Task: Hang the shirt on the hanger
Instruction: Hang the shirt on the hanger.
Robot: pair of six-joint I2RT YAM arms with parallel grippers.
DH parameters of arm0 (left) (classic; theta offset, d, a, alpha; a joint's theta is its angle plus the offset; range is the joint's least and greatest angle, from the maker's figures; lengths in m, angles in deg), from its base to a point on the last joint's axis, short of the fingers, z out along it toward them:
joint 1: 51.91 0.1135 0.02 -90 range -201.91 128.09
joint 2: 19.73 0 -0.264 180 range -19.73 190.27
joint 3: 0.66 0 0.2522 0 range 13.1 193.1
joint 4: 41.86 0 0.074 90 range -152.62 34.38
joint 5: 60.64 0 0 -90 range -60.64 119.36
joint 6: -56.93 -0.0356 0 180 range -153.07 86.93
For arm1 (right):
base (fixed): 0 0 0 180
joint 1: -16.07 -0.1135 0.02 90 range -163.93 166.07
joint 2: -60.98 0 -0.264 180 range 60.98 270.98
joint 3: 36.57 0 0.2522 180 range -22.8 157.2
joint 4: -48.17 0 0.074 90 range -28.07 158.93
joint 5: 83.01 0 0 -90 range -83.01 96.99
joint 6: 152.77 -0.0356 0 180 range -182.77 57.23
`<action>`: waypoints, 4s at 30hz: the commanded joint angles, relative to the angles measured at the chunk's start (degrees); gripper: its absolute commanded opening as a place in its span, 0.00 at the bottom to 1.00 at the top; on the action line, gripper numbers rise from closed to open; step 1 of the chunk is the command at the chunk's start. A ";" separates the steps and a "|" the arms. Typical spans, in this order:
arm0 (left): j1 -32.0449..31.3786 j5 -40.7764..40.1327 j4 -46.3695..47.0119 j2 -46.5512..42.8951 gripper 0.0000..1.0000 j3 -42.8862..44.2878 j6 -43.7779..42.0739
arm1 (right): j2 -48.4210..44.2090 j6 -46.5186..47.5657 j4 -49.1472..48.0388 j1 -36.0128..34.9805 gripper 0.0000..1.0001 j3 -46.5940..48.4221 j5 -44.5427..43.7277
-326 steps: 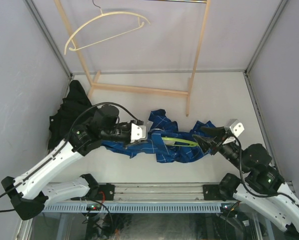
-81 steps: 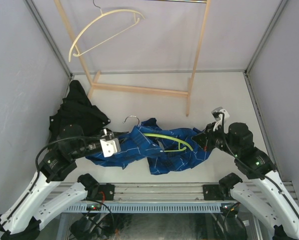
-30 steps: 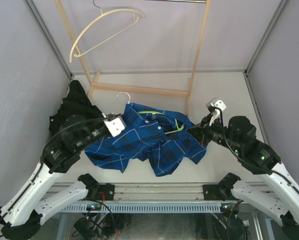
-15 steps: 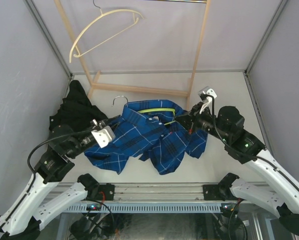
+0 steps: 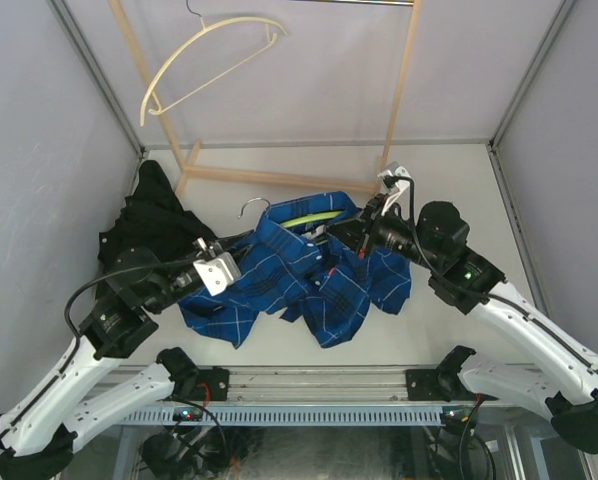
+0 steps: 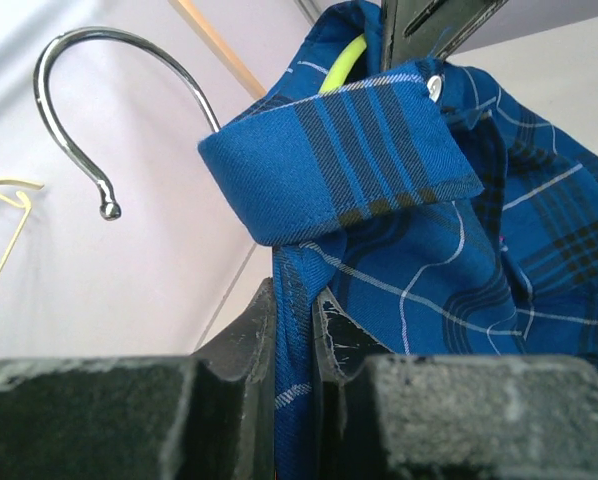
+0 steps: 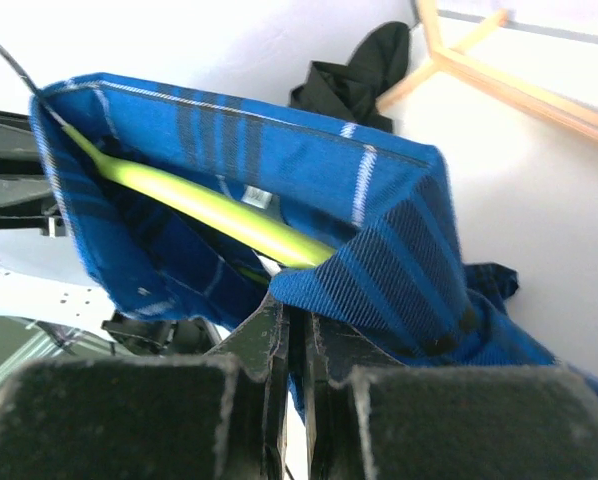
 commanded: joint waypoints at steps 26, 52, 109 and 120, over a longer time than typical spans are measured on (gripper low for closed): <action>-6.62 -10.52 21.35 0.46 0.00 -6.75 10.47 | 4.46 7.85 2.44 -22.68 0.05 1.36 -8.56; -6.62 3.66 8.79 0.35 0.00 -7.61 2.92 | -17.73 24.48 17.03 -18.31 0.43 5.53 -13.38; -6.62 4.51 11.00 -2.06 0.58 -9.80 8.55 | 1.01 24.21 -0.90 2.12 0.00 11.92 25.41; -6.53 -16.95 10.75 -9.59 0.65 -13.19 12.34 | -5.79 28.46 7.56 14.96 0.00 18.89 32.37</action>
